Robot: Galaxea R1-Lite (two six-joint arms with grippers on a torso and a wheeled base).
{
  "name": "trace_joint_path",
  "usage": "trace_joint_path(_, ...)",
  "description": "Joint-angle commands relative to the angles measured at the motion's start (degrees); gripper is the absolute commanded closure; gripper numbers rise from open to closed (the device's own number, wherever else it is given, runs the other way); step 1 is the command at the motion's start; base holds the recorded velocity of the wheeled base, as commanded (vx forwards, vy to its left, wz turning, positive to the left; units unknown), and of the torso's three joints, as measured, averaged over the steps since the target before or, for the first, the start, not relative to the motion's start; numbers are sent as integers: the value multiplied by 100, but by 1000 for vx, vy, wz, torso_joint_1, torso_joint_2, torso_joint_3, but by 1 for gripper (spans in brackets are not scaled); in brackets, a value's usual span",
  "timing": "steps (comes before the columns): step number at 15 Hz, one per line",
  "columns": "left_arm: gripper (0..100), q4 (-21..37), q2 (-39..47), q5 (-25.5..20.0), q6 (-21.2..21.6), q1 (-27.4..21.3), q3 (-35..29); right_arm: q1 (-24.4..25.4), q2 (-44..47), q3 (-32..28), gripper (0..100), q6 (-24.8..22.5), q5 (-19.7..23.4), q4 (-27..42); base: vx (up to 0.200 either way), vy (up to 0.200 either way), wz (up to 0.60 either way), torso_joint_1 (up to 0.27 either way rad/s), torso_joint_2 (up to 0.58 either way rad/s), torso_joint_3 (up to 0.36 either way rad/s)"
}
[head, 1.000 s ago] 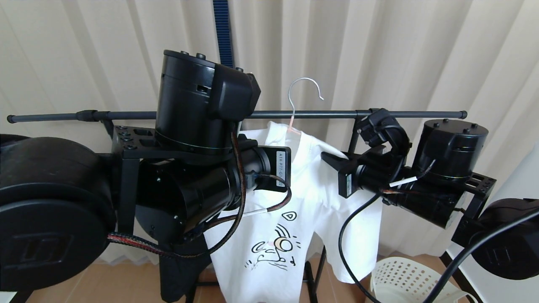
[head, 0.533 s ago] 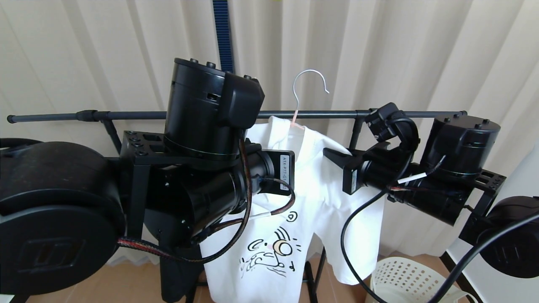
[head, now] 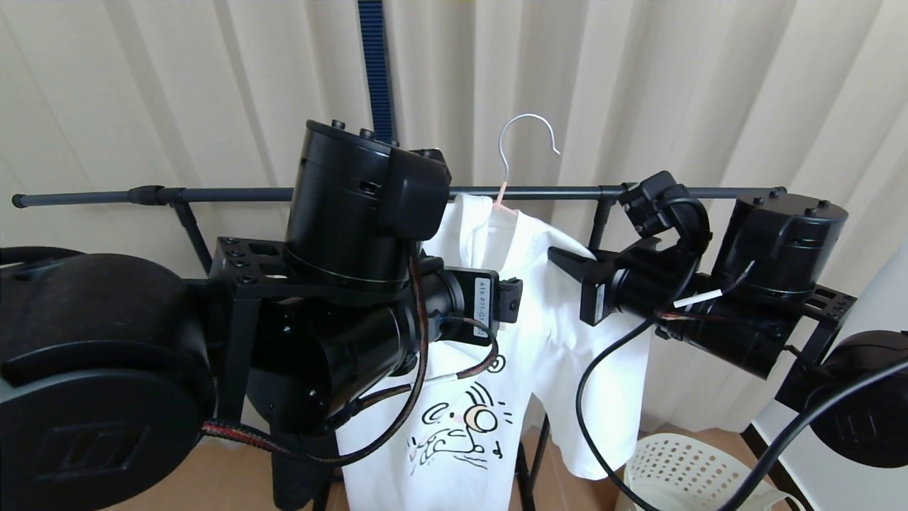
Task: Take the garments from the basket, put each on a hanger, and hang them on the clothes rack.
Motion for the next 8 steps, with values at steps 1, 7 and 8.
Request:
trace_joint_path(1, 0, -4, -133, 16, 2, -14, 91, -29, 13, -10, 100, -7, 10, 4, 0, 0, 0, 0, 0, 0)
trace_joint_path(7, 0, -39, -1320, -63, 213, 268, 1058, -530, -5, 43, 100, -15, 687, 4, 0, 0, 0, 0, 0, 0)
trace_joint_path(8, 0, -171, -1513, -168, 213, 311, 1269, -591, -5, 43, 100, -24, 731, 4, 0, 0, 0, 0, 0, 0)
